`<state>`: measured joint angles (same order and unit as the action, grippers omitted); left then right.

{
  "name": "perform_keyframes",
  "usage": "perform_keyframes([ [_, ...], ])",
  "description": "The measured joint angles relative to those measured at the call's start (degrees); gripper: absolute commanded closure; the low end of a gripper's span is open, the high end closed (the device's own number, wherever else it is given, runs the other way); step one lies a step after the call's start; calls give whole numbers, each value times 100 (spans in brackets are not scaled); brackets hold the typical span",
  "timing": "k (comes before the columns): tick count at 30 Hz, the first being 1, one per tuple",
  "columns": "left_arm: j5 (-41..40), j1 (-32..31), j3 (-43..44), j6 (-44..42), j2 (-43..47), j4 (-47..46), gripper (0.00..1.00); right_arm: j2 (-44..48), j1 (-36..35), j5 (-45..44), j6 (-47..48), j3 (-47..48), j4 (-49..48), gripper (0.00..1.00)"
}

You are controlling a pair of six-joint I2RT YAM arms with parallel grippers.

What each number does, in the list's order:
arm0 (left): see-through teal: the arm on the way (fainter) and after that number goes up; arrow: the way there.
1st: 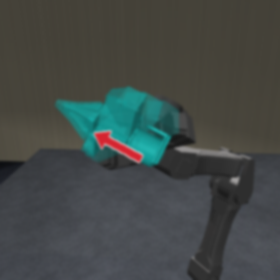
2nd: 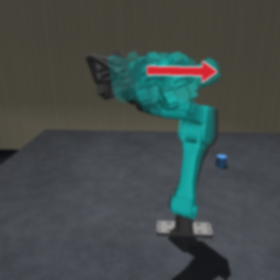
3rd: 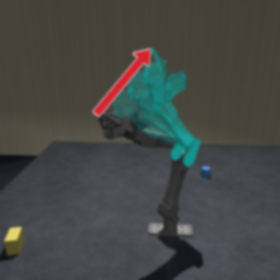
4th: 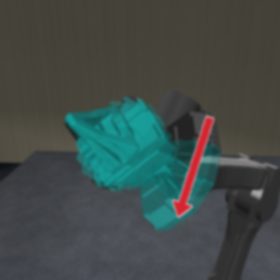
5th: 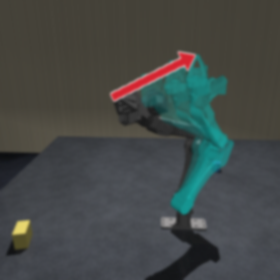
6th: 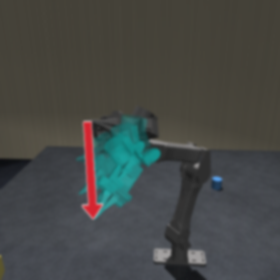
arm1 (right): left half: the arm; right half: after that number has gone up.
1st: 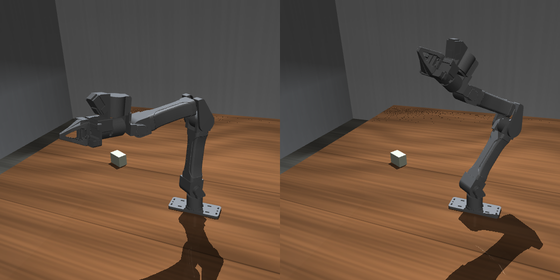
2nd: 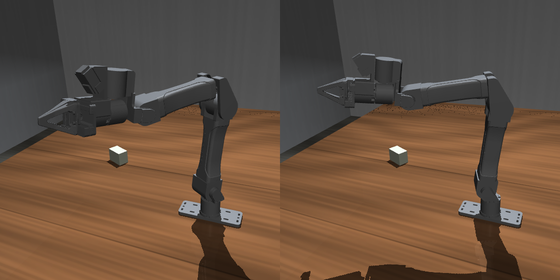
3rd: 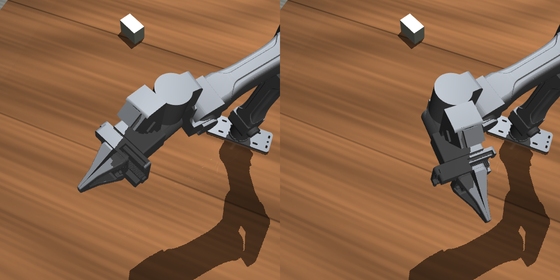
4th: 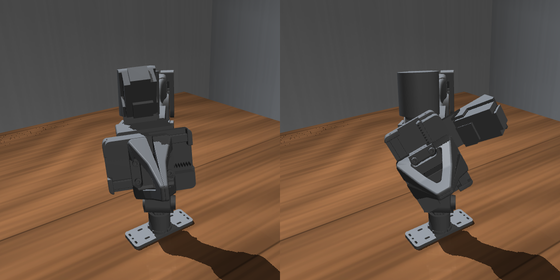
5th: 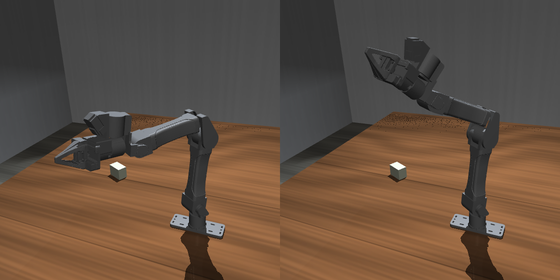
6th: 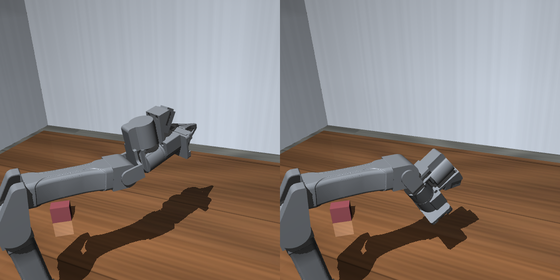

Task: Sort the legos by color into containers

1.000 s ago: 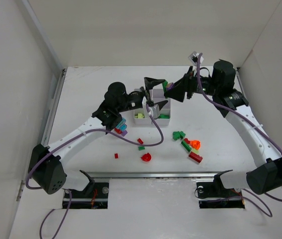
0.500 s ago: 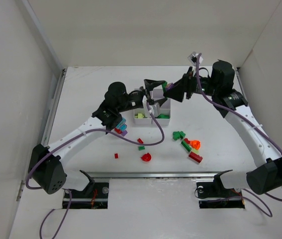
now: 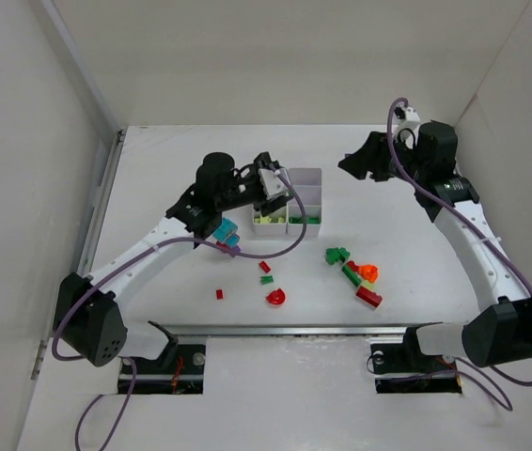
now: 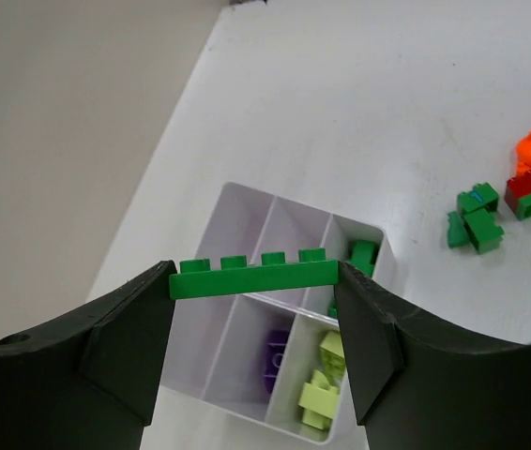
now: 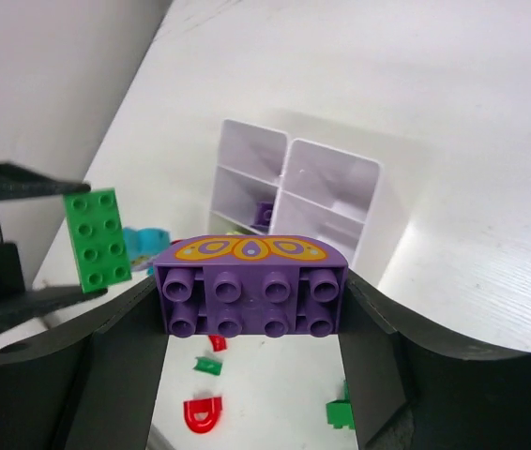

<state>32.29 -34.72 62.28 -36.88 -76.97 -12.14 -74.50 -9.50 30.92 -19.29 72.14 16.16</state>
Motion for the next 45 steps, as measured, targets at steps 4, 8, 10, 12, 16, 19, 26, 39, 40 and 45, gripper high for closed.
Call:
perform_keyframes([
  [4, -50, 7, -83, 284, -11, 369, 100, 2, 42, -175, -46, -31, 17, 100],
  [8, -50, 7, -74, 623, -221, 623, 100, 0, 37, -313, -59, -76, 20, 100],
  [10, -72, 7, -74, 837, -437, 697, 100, -4, 39, -361, -66, -109, 20, 100],
  [12, -177, 7, -74, 1141, -675, 734, 100, -11, 39, -409, -68, -142, 17, 100],
  [16, -715, -39, -44, 1849, -1117, 732, 100, -17, 39, -557, -68, -197, 44, 100],
  [19, -1276, -184, 168, 2269, -1460, 776, 100, -24, 39, -627, -68, -214, 39, 100],
  [26, -2205, -686, 612, 2839, -1825, 804, 100, -232, 44, -719, -42, -223, 52, 100],
  [39, -2946, -881, 1093, 3807, -2476, 1080, 95, -321, 299, -715, 157, -223, 199, 100],
  [40, -2981, -894, 1130, 3866, -2494, 1080, 92, -321, 310, -715, 170, -223, 219, 100],
  [45, -2970, -914, 1233, 4048, -2564, 1099, 81, -321, 334, -713, 208, -223, 302, 100],
])
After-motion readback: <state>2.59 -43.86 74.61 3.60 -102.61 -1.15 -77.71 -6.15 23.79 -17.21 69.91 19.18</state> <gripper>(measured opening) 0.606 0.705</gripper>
